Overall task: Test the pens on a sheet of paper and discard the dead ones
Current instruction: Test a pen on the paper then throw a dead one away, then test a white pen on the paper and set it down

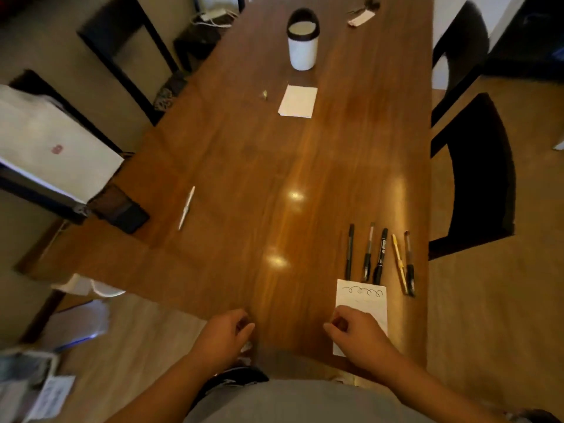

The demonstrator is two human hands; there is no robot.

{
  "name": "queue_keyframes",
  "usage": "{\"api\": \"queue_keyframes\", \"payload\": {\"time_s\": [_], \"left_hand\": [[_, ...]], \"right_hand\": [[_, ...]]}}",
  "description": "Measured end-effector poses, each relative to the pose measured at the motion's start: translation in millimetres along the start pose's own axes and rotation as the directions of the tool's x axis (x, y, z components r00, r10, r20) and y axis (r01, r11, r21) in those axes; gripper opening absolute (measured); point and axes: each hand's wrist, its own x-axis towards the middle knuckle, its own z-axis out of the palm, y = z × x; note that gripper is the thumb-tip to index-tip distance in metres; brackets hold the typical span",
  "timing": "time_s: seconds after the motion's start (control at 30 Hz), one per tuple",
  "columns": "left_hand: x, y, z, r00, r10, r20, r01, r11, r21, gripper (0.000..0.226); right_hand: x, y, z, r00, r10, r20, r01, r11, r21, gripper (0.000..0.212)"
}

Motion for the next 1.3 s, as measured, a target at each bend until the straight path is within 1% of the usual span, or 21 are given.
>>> {"api": "queue_keyframes", "payload": {"time_s": [0.13, 0.27, 0.37, 0.47, 0.53, 0.6, 0.67, 0.77, 0.87, 1.03, 1.17, 1.3], "left_hand": [[9.9, -46.7, -37.8, 1.000, -0.002, -0.027, 0.002, 1.000, 0.003, 0.014], [28.0, -99.4, -85.5, 0.996, 0.056, -0.073, -0.054, 0.998, 0.025, 0.014], [48.2, -138.9, -121.4, 0.982, 0.149, -0.119, -0.131, 0.980, 0.152, 0.018], [68.3, -167.3, -152.8, 0.965, 0.226, -0.132, -0.187, 0.948, 0.256, 0.028], [76.4, -181.9, -168.1, 0.961, 0.247, -0.124, -0.203, 0.935, 0.292, 0.036], [82.4, -194.4, -178.5, 0.965, 0.247, -0.089, -0.200, 0.909, 0.365, 0.044], [88.3, -202.2, -183.5, 0.972, 0.234, -0.036, -0.196, 0.882, 0.429, 0.051], [94.0, -208.9, -183.9, 0.979, 0.203, 0.015, -0.187, 0.868, 0.460, 0.059], [95.4, -210.7, -182.6, 0.980, 0.200, 0.020, -0.186, 0.860, 0.475, 0.061], [94.6, -213.3, -186.3, 0.978, 0.201, 0.049, -0.200, 0.854, 0.481, 0.063], [95.4, -213.8, -191.0, 0.974, 0.213, 0.082, -0.226, 0.850, 0.475, 0.065], [95.1, -215.7, -189.9, 0.972, 0.221, 0.075, -0.231, 0.857, 0.461, 0.065]], "right_hand": [[25.6, -48.5, 27.3, 0.999, -0.007, 0.031, 0.007, 1.000, 0.001, 0.012], [62.4, -112.9, 68.8, 0.999, 0.003, 0.055, -0.003, 1.000, 0.001, 0.015], [96.6, -162.8, 104.9, 0.998, 0.045, 0.032, -0.044, 0.999, -0.031, 0.016], [130.2, -208.4, 133.6, 0.999, 0.034, 0.003, -0.033, 0.997, -0.075, 0.017], [150.8, -234.9, 146.0, 0.999, 0.036, -0.011, -0.037, 0.996, -0.083, 0.019], [171.4, -257.1, 155.6, 0.998, 0.060, -0.025, -0.061, 0.997, -0.046, 0.021], [191.4, -276.0, 161.3, 0.996, 0.082, -0.034, -0.083, 0.996, -0.042, 0.021], [220.9, -299.8, 162.6, 0.991, 0.111, -0.072, -0.114, 0.993, -0.042, 0.021], [248.6, -318.8, 160.0, 0.981, 0.133, -0.138, -0.142, 0.989, -0.052, 0.023], [277.7, -339.9, 156.1, 0.960, 0.138, -0.245, -0.177, 0.973, -0.146, 0.035], [297.4, -352.8, 151.4, 0.946, 0.131, -0.296, -0.194, 0.961, -0.196, 0.045], [311.0, -360.7, 149.6, 0.942, 0.119, -0.314, -0.196, 0.954, -0.228, 0.047]]}}
